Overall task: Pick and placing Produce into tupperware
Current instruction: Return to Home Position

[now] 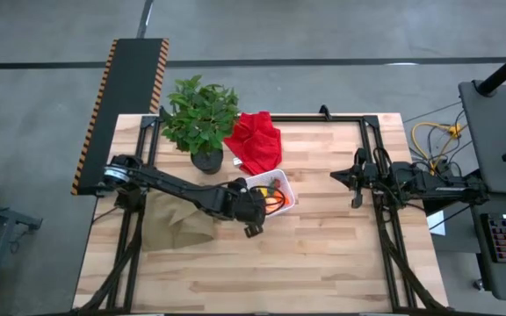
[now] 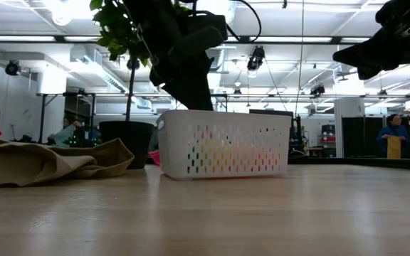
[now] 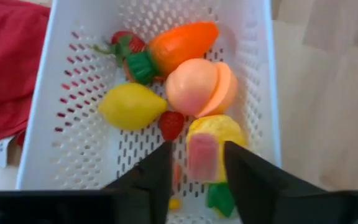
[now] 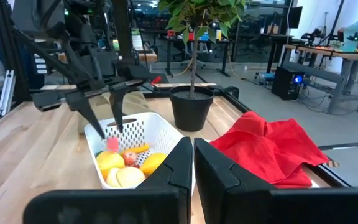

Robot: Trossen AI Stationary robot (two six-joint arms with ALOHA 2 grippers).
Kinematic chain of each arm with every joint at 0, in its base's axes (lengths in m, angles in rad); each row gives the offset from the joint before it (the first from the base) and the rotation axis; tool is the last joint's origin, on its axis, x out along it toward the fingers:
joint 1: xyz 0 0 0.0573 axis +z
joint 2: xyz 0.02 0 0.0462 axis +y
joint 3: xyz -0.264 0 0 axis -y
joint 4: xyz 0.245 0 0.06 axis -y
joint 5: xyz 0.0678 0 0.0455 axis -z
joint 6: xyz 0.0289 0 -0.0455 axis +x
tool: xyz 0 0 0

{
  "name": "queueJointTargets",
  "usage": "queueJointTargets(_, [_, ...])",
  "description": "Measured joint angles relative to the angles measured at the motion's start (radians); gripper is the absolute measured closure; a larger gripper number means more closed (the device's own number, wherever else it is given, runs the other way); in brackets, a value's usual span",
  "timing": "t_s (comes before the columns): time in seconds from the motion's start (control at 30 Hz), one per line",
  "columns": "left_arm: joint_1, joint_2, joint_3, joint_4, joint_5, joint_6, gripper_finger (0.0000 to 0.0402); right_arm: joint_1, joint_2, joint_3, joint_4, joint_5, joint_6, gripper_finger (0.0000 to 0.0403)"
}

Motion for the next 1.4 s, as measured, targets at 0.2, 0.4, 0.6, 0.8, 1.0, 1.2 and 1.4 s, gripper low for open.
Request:
queueJointTargets(0.2, [0.001, -0.001, 0.0, 0.121, 0.008, 0.06, 0.0221, 0.0, 0.0, 0.0, 0.005, 0.0, -0.026, 0.0394])
queueJointTargets(0.4, [-0.005, -0.014, 0.021, 0.442, 0.037, 0.377, 0.0266, 0.0, 0.0, 0.009, 0.03, 0.0, -0.035, 0.0394])
queueJointTargets(0.6, [-0.003, -0.086, 0.033, 0.547, 0.047, 0.585, 0.0354, 0.0, 0.0, 0.093, -0.005, -0.068, 0.01, 0.0394])
queueJointTargets(0.8, [0.0, -0.227, 0.011, 0.565, 0.036, 0.652, 0.0395, 0.001, -0.003, 0.094, -0.062, -0.121, 0.034, 0.0394])
queueJointTargets(1.0, [-0.002, -0.38, -0.029, 0.572, 0.028, 0.725, 0.04, 0.001, -0.013, -0.013, 0.064, -0.143, 0.035, 0.0394])
queueJointTargets(1.2, [-0.002, -0.506, -0.116, 0.583, 0.025, 0.762, 0.0401, 0.001, -0.029, -0.083, 0.137, -0.174, 0.061, 0.0394])
queueJointTargets(1.4, [-0.001, -0.602, -0.286, 0.77, 0.027, 0.809, 0.0401, 0.0, -0.04, -0.146, 0.229, -0.166, 0.064, 0.0394])
